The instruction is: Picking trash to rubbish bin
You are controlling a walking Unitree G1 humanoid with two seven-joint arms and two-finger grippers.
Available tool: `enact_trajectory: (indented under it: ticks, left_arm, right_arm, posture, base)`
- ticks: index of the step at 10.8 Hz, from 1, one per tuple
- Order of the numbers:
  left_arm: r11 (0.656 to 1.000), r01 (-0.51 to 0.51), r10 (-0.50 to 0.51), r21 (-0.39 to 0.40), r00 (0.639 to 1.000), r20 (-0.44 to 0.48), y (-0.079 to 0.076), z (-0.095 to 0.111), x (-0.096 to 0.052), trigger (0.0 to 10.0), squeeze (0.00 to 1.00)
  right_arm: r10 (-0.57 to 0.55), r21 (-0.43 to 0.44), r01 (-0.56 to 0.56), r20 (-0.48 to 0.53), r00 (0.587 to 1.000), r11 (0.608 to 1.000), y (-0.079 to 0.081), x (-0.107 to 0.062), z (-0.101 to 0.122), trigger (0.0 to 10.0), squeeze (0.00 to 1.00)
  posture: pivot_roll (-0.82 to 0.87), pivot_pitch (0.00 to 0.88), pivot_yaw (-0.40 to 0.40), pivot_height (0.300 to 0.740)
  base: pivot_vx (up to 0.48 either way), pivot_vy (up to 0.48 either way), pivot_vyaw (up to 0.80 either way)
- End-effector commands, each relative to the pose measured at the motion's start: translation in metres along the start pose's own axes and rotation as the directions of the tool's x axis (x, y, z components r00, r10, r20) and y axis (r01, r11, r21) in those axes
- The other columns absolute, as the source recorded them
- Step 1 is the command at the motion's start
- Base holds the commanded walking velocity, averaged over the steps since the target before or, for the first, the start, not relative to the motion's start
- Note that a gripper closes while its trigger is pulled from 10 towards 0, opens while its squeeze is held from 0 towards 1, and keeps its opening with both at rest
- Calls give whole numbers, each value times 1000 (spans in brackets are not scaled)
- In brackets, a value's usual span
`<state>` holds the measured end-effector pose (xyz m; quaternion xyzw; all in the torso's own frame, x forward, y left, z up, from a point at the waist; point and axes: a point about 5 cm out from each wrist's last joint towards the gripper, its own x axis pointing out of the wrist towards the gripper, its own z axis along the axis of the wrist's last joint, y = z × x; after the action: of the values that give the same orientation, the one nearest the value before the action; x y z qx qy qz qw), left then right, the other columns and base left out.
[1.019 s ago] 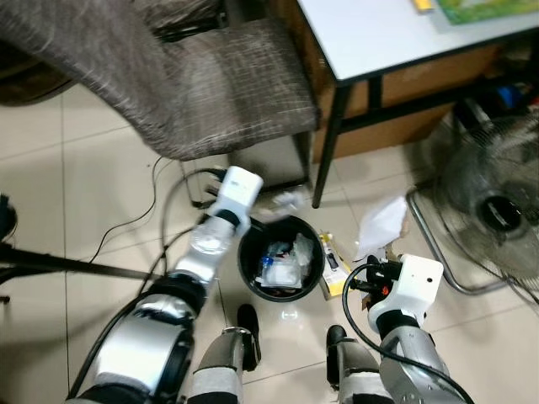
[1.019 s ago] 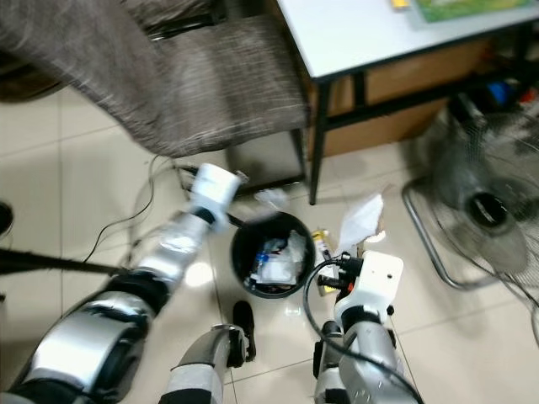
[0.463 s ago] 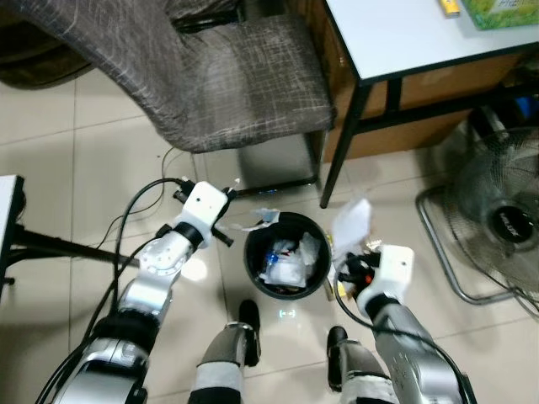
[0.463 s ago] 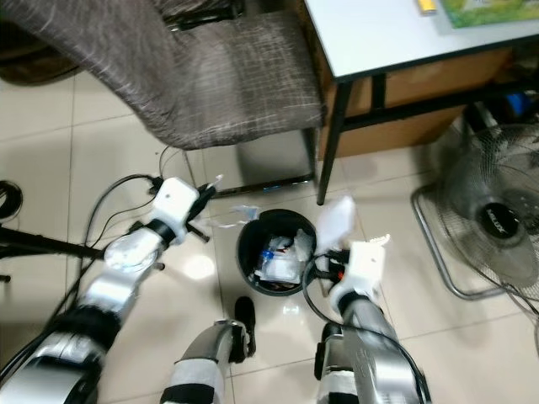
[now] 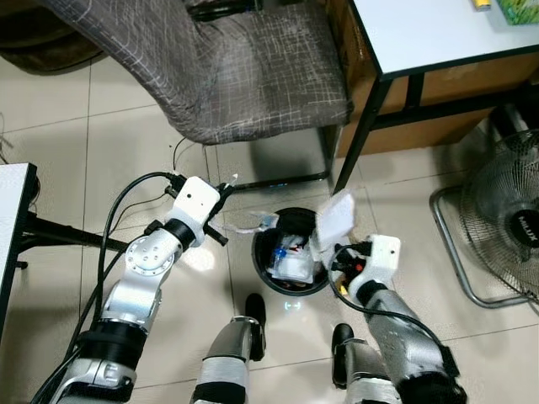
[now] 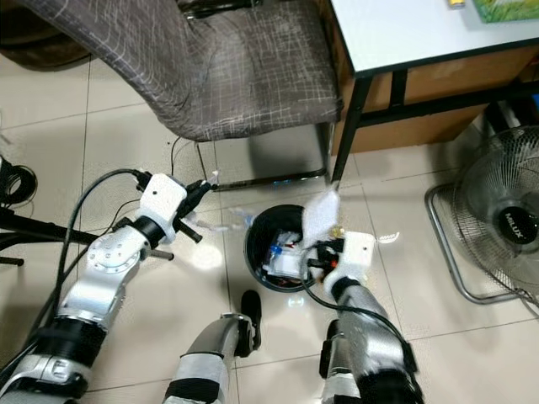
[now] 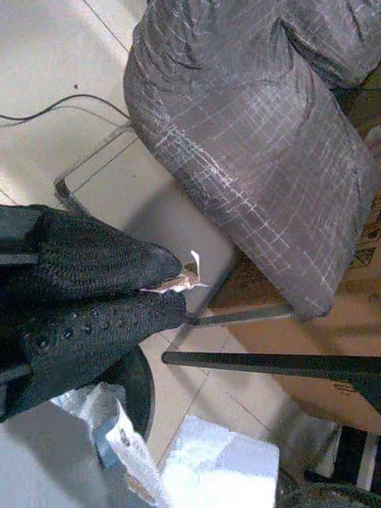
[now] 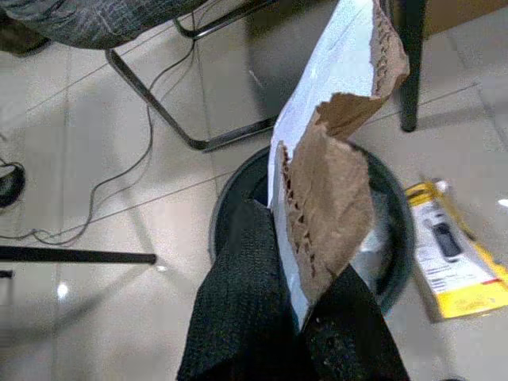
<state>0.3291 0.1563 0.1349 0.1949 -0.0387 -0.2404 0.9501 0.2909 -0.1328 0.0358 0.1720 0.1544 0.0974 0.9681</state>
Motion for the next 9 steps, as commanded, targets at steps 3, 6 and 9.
enact_trajectory:
  ticks: [3, 6, 9]
  left_arm:
    - [1000, 20, -21, -17, 999, -47, -6, -5, -7, 10000, 0]
    - [999, 28, -29, -25, 998, -56, -10, -4, -5, 10000, 0]
    - [999, 27, -29, -31, 998, -60, -12, -4, -4, 10000, 0]
  right_arm:
    - [56, 73, -53, -46, 997, 996, 14, 5, -20, 10000, 0]
    - [3, 94, 7, -103, 995, 996, 19, 9, -38, 10000, 0]
    - [13, 144, 12, -173, 985, 989, 35, 2, -66, 10000, 0]
  posture:
    - [274, 461, 127, 740]
    - [266, 459, 123, 740]
    - [263, 455, 120, 740]
  base:
    - [0, 0, 0]
    - [0, 0, 0]
    - [0, 0, 0]
